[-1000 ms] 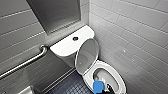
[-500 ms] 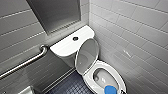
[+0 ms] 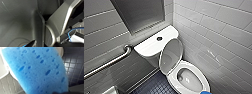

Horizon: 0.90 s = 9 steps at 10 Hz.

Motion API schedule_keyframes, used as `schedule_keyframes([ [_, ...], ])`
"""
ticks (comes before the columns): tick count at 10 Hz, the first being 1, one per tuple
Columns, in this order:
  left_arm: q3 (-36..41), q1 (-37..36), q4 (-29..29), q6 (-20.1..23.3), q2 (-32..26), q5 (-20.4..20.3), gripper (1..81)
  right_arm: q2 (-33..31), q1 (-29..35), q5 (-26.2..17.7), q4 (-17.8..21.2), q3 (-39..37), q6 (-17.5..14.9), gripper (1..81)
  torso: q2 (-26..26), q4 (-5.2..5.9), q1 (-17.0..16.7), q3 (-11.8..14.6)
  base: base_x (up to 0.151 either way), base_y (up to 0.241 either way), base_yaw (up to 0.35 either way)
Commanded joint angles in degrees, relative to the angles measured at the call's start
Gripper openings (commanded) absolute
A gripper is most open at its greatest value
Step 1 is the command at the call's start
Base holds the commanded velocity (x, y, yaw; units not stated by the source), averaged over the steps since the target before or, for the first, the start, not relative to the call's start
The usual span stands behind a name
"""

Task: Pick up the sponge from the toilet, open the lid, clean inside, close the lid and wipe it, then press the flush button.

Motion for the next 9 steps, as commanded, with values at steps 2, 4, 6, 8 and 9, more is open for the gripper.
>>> schedule_keyframes([
  [2, 1.31, 0.97, 0.16, 0.14, -0.74, 4.88, 81.1, -6.42, -7.16, 2.63, -2.24, -0.10, 0.05, 1.0, 0.00, 0.00, 0.00, 0.00, 0.000, 0.000, 0.000],
  [4, 3.41, 0.19, 0.08, 0.22, -1.79, 4.97, 81.1, -8.80, -13.05, 3.16, -6.71, -1.16, 0.05, 1.0, 0.00, 0.00, 0.00, 0.00, 0.000, 0.000, 0.000],
  [6, 7.44, -1.13, 0.08, 0.14, -3.81, 4.97, 81.1, -8.10, -19.45, 5.96, -11.18, -3.87, 0.05, 1.0, 0.00, 0.00, 0.00, 0.00, 0.000, 0.000, 0.000],
  [8, 10.62, -2.98, 0.08, 0.05, -5.66, 5.06, 81.1, -5.20, -24.65, 7.90, -15.25, -8.35, 0.05, 1.0, 5.73, 0.00, -3.69, 0.00, 0.000, 0.000, 0.000],
  [9, 11.86, -4.38, -0.10, 0.05, -6.19, 5.49, 81.1, -2.65, -26.94, 8.17, -16.22, -12.13, 0.05, 1.0, 6.04, 0.00, -3.89, 0.00, 0.000, 0.000, 0.000],
])
